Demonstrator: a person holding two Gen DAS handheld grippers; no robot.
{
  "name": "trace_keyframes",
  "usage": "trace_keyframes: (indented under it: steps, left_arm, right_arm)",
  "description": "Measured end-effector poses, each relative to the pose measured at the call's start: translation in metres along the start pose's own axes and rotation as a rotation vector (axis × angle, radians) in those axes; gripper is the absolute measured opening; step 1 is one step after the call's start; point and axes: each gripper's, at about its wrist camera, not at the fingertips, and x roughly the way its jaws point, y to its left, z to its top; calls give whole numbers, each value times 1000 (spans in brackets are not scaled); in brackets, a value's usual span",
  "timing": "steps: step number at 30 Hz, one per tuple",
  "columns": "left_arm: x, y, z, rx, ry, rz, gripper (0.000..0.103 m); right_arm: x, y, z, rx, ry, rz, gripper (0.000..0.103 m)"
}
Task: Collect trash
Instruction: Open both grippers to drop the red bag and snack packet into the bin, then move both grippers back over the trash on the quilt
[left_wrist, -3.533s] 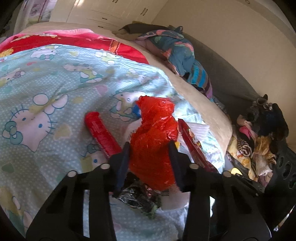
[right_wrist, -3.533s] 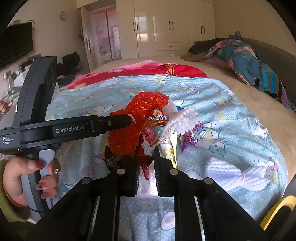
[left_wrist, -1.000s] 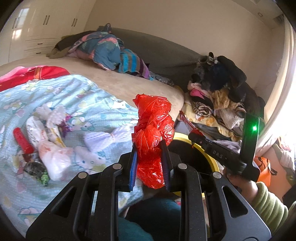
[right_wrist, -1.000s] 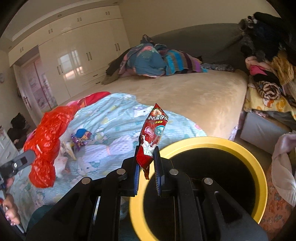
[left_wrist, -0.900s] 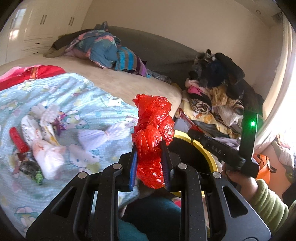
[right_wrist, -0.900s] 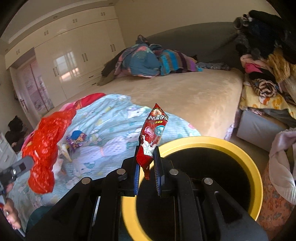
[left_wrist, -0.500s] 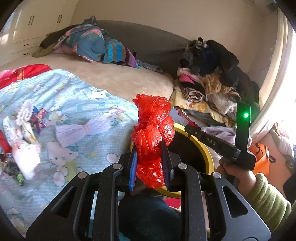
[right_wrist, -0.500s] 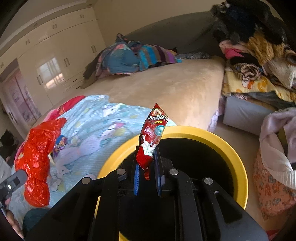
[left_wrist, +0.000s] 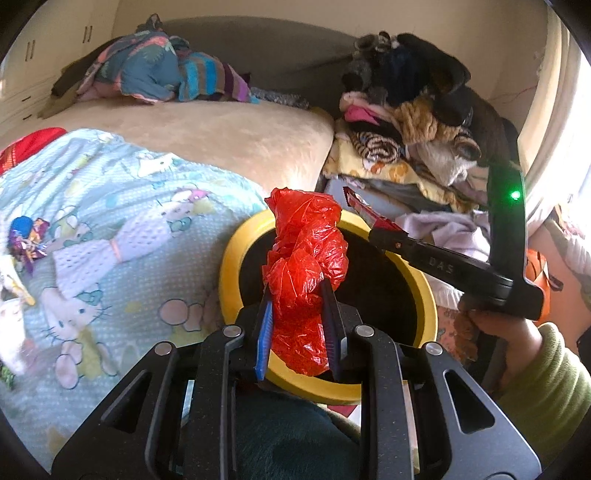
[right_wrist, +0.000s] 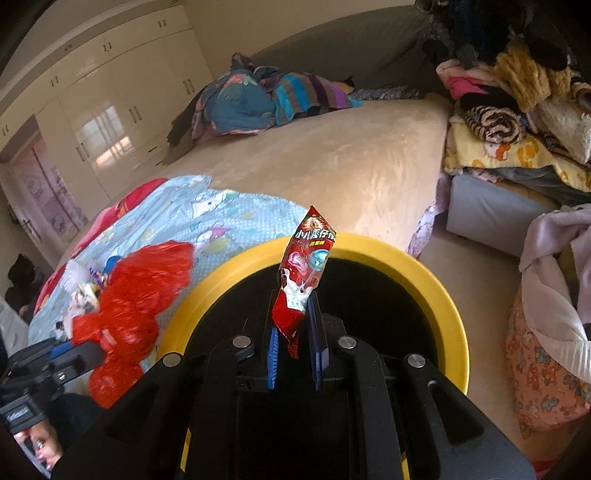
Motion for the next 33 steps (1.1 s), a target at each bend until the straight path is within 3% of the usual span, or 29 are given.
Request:
trace_keyframes:
  steps: [3, 5, 6, 7, 10, 16, 26, 33]
  left_arm:
    - [8, 1, 1, -11, 10, -12, 24]
    - [8, 2, 1, -15, 0, -8, 53]
    - [7, 3, 0, -21, -8, -14, 56]
    - [5, 6, -1, -30, -15, -13, 61]
    - [-1, 11, -1, -53, -33, 8, 74]
    - [-26, 26, -1, -98, -103, 52, 90]
    - [-68, 57, 0, -187, -203, 141, 92]
    - [-93, 69, -4, -196, -256, 200, 92]
  right_arm:
    - [5, -1, -5, -26, 30, -12, 21]
    - [5, -3, -4, -17, 30, -40, 38]
    - [5, -3, -4, -10, 27, -43, 51]
    - [4, -2, -4, -10, 20, -42, 55]
    - [4, 4, -3, -23, 9, -69, 59]
    - [0, 22, 2, -46, -38, -60, 67]
    - [-8, 51, 9, -65, -87, -33, 71]
    - [-13, 72, 10, -86, -102, 4, 72]
